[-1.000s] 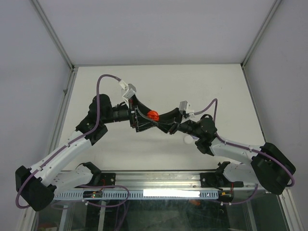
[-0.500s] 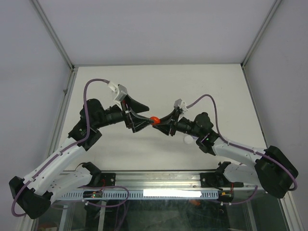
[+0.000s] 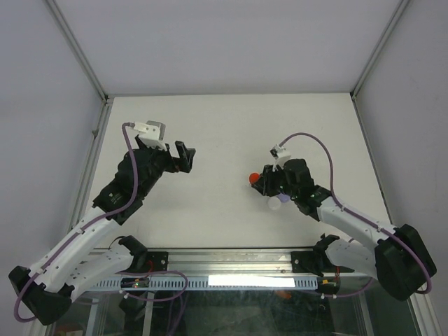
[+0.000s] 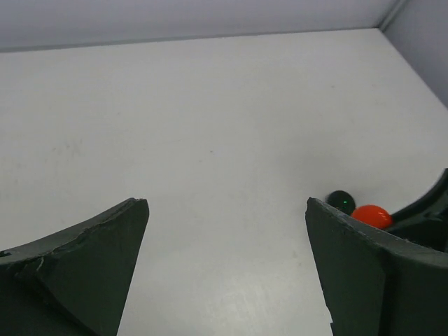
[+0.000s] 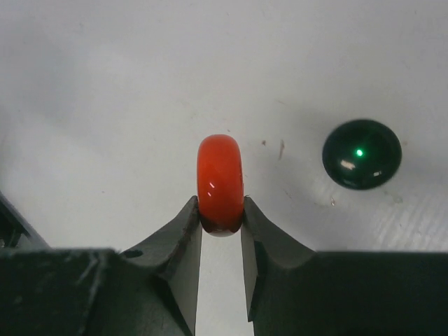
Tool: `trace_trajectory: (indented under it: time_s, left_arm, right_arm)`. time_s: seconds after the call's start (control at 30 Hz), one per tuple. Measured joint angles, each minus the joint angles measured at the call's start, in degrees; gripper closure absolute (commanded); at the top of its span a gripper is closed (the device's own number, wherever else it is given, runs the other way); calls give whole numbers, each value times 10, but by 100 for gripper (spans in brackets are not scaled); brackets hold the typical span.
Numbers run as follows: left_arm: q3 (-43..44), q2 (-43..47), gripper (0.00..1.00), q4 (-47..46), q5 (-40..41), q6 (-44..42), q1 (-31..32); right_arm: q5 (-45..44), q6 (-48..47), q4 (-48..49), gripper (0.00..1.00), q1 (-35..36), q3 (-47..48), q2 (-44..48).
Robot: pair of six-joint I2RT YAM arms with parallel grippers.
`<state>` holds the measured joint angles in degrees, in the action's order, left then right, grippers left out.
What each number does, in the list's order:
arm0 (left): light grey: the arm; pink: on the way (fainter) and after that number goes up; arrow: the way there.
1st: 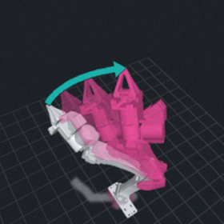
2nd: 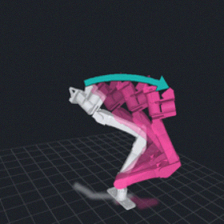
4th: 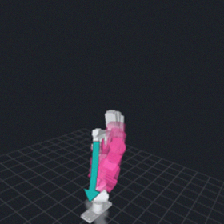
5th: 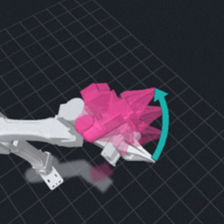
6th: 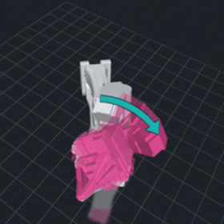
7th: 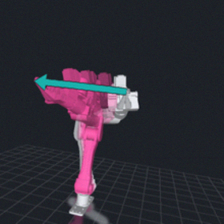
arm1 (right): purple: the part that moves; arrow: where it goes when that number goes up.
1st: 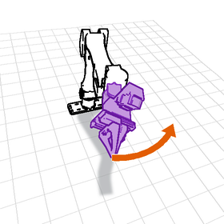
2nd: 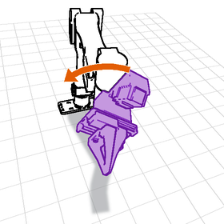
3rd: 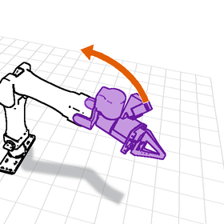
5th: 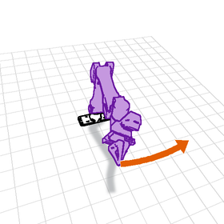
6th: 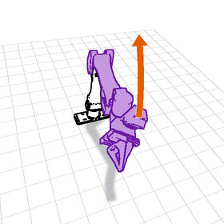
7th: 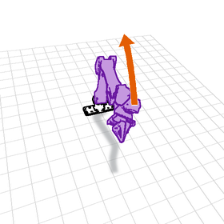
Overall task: Insert the wireless bluetooth earbuds into the charging case
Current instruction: Place the charging case at the center of the board, then reset both arms
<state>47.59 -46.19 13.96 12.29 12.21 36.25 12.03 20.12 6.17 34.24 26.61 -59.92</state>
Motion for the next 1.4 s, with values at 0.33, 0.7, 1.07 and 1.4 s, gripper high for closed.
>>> trace_trajectory:
  time_s: [0.33,0.7,1.07,1.4]
  left_arm:
    - [-45,13,1,15,131,-9,-42]
    - [-72,50,1,14,184,10,-75]
    - [-90,149,1,11,203,38,-75]
    - [-90,250,1,11,172,52,-75]
  right_arm:
    - [-33,11,-127,94,-5,66,-116]
    - [-45,21,-163,60,-5,96,-191]
    - [-99,1,-222,13,-6,100,-81]
    - [-272,-25,-292,0,-6,142,137]
